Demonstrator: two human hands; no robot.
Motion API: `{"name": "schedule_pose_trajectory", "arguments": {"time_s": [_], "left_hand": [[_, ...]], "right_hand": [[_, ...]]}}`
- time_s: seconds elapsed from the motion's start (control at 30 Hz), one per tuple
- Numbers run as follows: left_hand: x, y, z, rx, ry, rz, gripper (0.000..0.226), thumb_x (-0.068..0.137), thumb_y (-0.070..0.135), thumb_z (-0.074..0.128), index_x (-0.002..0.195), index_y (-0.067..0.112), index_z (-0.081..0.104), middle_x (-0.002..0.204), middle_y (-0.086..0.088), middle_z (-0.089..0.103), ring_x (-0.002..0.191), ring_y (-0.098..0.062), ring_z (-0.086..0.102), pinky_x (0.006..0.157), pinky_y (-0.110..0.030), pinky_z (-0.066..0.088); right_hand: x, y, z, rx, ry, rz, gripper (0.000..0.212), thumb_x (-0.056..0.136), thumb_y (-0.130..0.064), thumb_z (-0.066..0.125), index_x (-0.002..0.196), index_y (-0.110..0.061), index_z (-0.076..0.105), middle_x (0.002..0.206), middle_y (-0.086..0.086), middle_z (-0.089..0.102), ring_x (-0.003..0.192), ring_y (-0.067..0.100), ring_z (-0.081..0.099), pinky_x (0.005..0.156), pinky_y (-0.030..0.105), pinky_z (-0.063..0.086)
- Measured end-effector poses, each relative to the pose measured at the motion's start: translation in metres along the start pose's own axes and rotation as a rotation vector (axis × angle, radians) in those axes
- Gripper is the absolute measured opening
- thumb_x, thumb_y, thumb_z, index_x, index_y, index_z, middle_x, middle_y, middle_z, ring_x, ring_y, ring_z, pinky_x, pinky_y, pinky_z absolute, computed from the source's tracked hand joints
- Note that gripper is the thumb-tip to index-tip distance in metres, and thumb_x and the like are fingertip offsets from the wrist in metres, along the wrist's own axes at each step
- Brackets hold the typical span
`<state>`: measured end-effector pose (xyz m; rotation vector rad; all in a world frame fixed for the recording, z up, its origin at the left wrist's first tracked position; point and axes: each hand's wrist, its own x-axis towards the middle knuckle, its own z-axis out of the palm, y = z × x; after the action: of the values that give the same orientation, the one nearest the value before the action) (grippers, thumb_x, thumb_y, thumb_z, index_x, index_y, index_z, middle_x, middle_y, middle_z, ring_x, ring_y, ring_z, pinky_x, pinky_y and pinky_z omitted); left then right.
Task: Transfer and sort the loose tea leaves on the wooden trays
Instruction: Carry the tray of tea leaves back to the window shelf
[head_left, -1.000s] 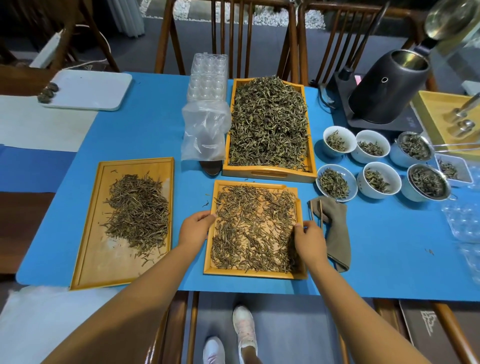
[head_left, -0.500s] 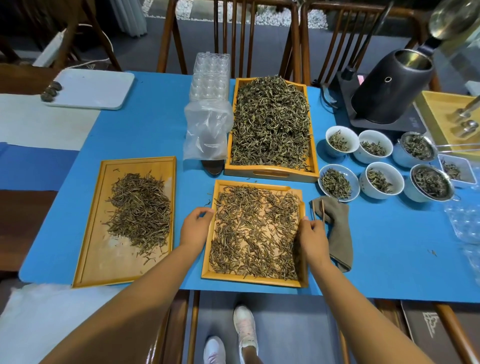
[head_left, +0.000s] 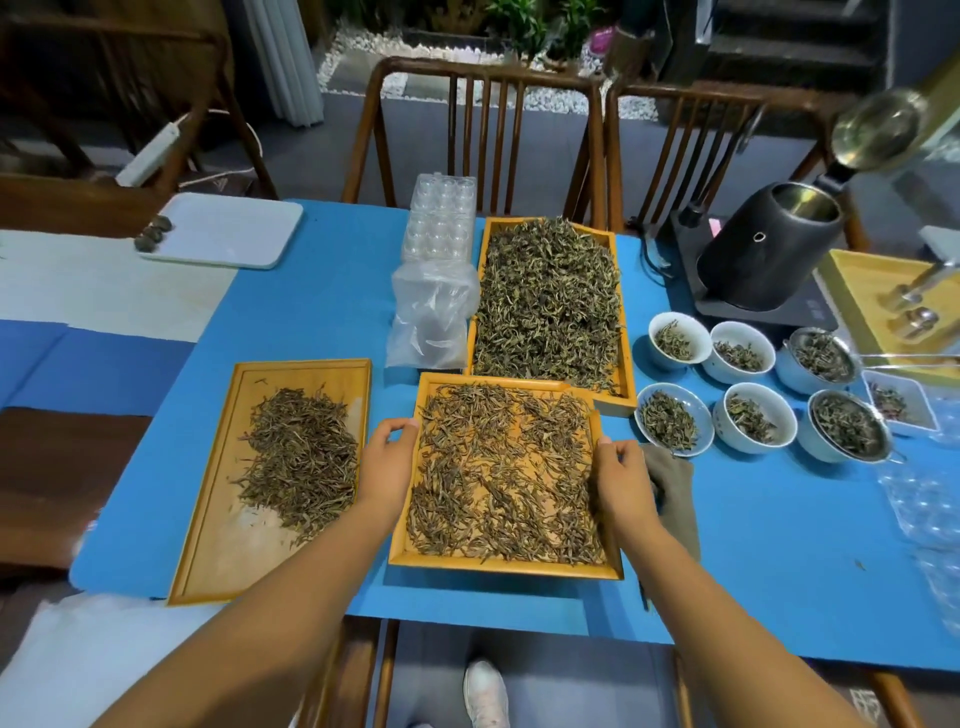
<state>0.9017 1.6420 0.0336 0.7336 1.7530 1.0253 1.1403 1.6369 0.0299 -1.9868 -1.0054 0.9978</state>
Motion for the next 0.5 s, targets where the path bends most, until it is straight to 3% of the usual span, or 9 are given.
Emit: {"name": "schedule_pose_trajectory", "arguments": {"time_s": [0.13, 0.23, 0.33, 0.5], "left_hand": [[0.002, 0.034, -0.015, -0.019, 0.043, 0.05, 0.013, 0.095, 0.03, 0.049, 0.101, 0.021, 0.057, 0.114, -0.002, 0.052, 0.101, -0.017, 0.048, 0.084, -0.028, 0.034], [0.002, 0.062, -0.033, -0.006, 0.087, 0.102, 0.022, 0.094, 0.036, 0.049, 0.107, 0.019, 0.057, 0.097, 0.001, 0.055, 0.085, -0.014, 0.051, 0.073, -0.029, 0.038], [0.0, 0.088, -0.052, -0.001, 0.169, 0.138, 0.025, 0.094, 0.039, 0.048, 0.107, 0.019, 0.056, 0.074, 0.008, 0.046, 0.064, -0.005, 0.043, 0.059, -0.027, 0.035], [-0.007, 0.127, -0.089, -0.057, 0.323, 0.169, 0.02, 0.095, 0.037, 0.048, 0.103, 0.02, 0.055, 0.07, 0.006, 0.044, 0.062, -0.007, 0.042, 0.056, -0.024, 0.033]], "right_hand": [[0.006, -0.044, -0.001, -0.001, -0.067, -0.084, 0.027, 0.097, -0.034, 0.036, 0.074, -0.022, 0.034, 0.064, 0.003, 0.041, 0.06, 0.019, 0.039, 0.056, 0.032, 0.03], [0.009, -0.082, 0.0, -0.012, -0.093, -0.175, 0.025, 0.097, -0.033, 0.036, 0.078, -0.018, 0.037, 0.07, 0.005, 0.045, 0.067, 0.021, 0.044, 0.061, 0.033, 0.033], [0.009, -0.123, 0.004, -0.046, -0.128, -0.264, 0.025, 0.097, -0.036, 0.035, 0.079, -0.019, 0.037, 0.069, 0.003, 0.046, 0.064, 0.021, 0.044, 0.059, 0.034, 0.034], [0.001, -0.184, 0.022, 0.026, -0.238, -0.341, 0.026, 0.096, -0.039, 0.036, 0.079, -0.02, 0.039, 0.069, 0.004, 0.047, 0.062, 0.02, 0.043, 0.059, 0.036, 0.035]]}}
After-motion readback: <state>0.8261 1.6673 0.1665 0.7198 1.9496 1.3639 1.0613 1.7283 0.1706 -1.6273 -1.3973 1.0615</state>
